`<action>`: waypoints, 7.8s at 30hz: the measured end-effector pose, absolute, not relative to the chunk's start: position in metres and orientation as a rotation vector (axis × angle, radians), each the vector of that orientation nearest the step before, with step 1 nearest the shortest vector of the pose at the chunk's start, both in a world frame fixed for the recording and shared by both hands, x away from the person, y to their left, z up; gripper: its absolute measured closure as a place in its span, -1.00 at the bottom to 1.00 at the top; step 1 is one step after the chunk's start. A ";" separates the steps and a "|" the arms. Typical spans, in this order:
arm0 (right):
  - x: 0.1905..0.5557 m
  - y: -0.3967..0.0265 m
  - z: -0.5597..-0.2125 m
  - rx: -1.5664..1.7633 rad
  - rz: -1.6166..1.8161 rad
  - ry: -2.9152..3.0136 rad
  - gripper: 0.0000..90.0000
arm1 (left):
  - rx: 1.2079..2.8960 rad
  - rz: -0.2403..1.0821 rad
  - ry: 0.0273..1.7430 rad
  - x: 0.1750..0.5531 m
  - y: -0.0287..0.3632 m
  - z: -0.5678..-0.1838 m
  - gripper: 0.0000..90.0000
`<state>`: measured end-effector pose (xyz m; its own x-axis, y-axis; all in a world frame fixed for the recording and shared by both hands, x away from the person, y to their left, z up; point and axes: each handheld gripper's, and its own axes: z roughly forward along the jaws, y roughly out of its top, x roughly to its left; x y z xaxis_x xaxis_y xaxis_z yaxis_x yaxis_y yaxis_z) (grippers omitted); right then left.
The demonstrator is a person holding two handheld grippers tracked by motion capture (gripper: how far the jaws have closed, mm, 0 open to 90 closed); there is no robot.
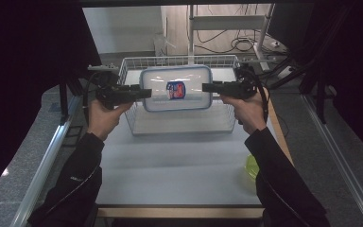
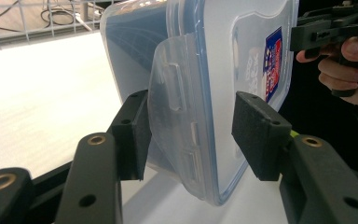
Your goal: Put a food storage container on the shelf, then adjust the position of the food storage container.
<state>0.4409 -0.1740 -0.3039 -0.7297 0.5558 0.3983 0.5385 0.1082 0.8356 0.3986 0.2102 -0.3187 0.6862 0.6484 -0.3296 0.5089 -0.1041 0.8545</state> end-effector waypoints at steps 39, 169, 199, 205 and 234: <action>0.505 -0.178 -0.305 1.346 1.808 2.254 0.12 | 1.751 0.160 0.917 0.463 0.206 -0.318 -0.03; 0.326 -0.209 -0.461 0.948 1.152 2.435 -0.91 | 2.066 0.462 0.757 0.265 0.183 -0.496 -1.00; 0.298 -0.297 -0.450 1.256 0.941 2.195 1.00 | 2.059 0.457 0.777 0.265 0.185 -0.499 -0.97; 0.288 -0.324 -0.449 1.327 0.908 2.105 1.00 | 2.062 0.455 0.782 0.266 0.185 -0.499 -0.97; 0.283 -0.358 -0.498 1.572 0.860 2.181 1.00 | 2.093 0.450 0.771 0.266 0.180 -0.501 -0.97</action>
